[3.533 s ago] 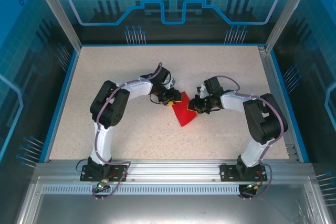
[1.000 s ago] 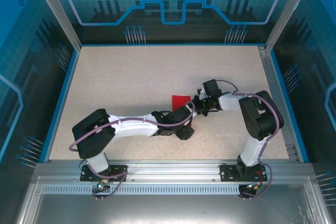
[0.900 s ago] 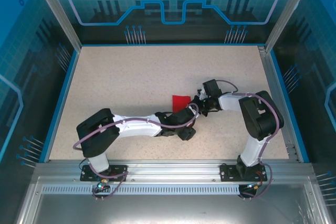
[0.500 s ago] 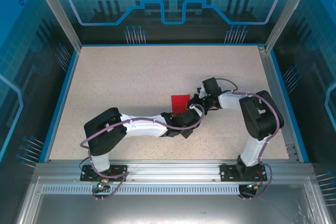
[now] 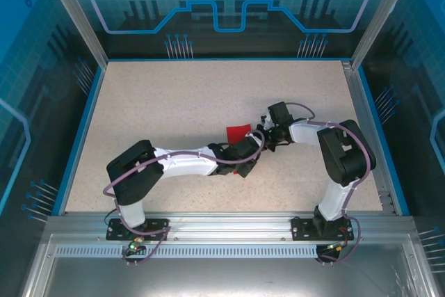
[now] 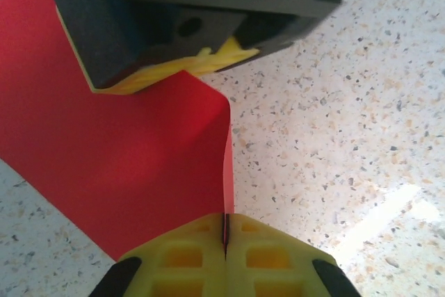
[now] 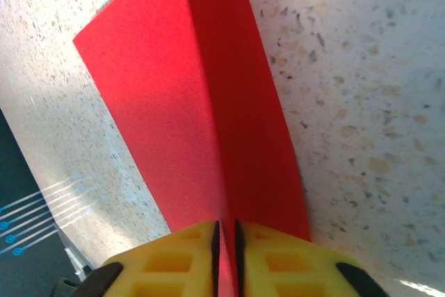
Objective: Fold a paper plane with a square sheet of paper (pick it up from the middle)
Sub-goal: Third fold the triangle at the center of the table.
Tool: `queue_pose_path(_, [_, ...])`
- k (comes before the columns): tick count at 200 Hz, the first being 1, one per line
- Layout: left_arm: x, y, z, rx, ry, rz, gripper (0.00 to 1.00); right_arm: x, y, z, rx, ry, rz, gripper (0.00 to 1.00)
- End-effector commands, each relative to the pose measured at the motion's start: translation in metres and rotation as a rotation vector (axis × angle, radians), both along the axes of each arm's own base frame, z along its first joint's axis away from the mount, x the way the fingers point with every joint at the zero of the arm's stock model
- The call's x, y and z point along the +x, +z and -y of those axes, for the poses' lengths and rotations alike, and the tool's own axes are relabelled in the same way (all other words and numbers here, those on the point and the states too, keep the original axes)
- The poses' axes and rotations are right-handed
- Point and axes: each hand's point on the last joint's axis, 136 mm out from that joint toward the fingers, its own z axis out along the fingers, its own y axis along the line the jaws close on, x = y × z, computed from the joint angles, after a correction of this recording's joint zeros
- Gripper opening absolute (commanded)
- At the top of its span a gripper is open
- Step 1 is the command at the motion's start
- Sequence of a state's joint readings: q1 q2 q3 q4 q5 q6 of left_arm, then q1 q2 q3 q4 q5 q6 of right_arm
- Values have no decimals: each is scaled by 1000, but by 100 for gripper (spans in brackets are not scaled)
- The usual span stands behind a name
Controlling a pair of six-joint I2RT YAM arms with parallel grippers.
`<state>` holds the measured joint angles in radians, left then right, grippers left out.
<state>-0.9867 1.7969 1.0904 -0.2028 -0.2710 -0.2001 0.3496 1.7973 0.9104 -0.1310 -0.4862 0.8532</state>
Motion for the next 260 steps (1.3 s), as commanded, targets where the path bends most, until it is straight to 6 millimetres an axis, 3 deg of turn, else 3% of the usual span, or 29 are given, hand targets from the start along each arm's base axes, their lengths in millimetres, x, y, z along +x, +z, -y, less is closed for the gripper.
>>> queue_pose_path(1, [-6, 11, 0, -140, -1, -134, 0, 6, 14, 12, -21, -5, 37, 22])
queue_pose_path(28, [-4, 12, 0, -252, -4, -249, 0, 7, 21, 25, -77, -4, 59, 35])
queue_pose_path(54, [-2, 10, -2, -322, -13, -335, 0, 13, 28, 37, -126, -20, 93, 36])
queue_pose_path(80, [3, 7, -5, -356, -8, -391, 0, 22, 37, 22, -64, 21, 133, 28])
queue_pose_path(113, [8, 6, -9, -388, -8, -432, 0, 34, 35, -5, -19, 91, 126, 17])
queue_pose_path(178, [9, -3, -14, -385, -9, -483, 0, 42, -8, -15, -65, 137, 35, 15])
queue_pose_path(216, [15, -5, -20, -382, 9, -494, 0, 35, -33, -2, -157, 159, -15, 13])
queue_pose_path(260, [28, -15, -37, -344, 70, -498, 0, 29, -43, 8, -226, 179, -32, 12])
